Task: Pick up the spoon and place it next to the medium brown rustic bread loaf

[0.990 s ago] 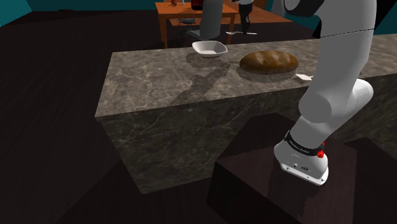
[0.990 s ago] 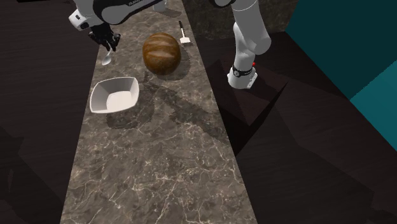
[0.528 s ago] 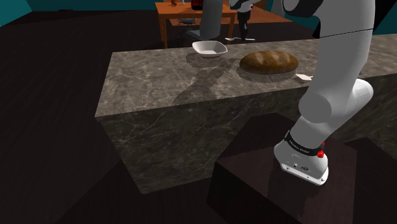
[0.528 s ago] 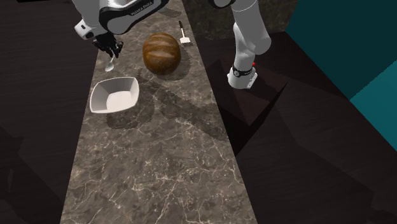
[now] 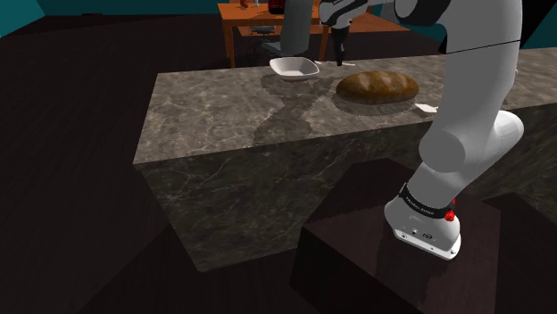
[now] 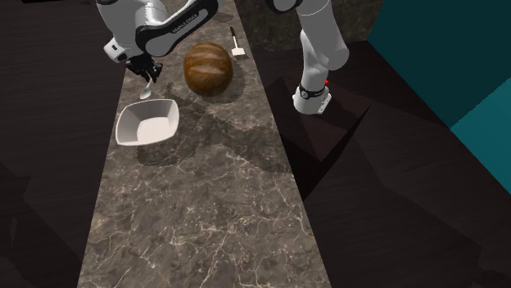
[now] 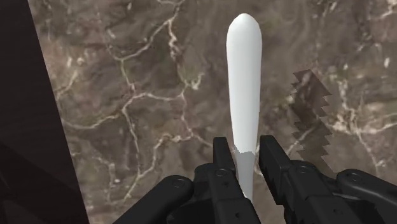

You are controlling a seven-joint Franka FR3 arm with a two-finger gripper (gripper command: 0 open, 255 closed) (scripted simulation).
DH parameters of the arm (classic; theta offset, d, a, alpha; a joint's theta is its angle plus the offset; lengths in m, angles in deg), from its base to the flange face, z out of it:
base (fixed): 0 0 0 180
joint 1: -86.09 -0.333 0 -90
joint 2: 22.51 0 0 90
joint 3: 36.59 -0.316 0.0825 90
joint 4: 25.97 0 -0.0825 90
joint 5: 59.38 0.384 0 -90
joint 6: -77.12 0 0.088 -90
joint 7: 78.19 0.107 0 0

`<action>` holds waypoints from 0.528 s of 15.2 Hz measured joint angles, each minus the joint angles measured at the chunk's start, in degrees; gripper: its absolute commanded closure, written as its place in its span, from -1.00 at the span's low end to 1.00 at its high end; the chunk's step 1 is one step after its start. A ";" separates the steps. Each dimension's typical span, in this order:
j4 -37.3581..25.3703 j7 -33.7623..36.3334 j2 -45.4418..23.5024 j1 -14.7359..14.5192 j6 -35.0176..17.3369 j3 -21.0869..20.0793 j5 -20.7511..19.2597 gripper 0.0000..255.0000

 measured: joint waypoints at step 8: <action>2.10 0.67 -1.18 0.00 -3.22 -0.07 -0.08 1.00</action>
